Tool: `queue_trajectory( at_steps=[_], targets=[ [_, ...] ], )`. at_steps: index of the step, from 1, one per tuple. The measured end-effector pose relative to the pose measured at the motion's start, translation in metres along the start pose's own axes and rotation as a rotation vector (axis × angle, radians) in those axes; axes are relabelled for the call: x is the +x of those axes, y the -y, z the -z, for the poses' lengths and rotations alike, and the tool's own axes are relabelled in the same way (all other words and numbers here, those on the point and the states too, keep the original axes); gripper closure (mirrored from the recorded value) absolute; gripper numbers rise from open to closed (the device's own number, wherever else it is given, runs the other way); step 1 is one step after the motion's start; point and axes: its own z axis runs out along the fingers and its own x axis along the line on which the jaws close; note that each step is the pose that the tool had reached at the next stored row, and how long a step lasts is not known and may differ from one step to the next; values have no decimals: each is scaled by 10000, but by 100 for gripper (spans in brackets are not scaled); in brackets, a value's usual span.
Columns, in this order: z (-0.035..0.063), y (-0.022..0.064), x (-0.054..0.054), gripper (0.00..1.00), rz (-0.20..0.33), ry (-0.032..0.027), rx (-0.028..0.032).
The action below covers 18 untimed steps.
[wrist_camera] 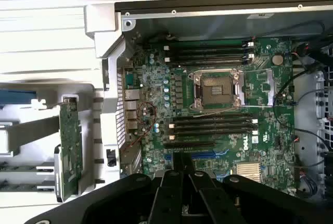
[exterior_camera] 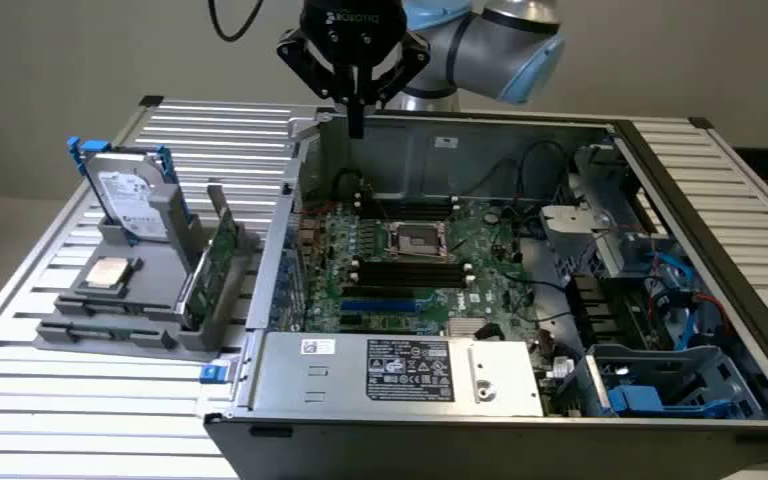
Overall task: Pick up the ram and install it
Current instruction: 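Reach for the ram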
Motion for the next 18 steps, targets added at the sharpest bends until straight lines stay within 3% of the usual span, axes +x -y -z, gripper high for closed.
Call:
queue_trajectory(
  at_steps=[13,18],
  targets=[
    [20,-1,2,89,2,-1,2],
    [27,13,199,89,-1,-18,3]
  ],
)
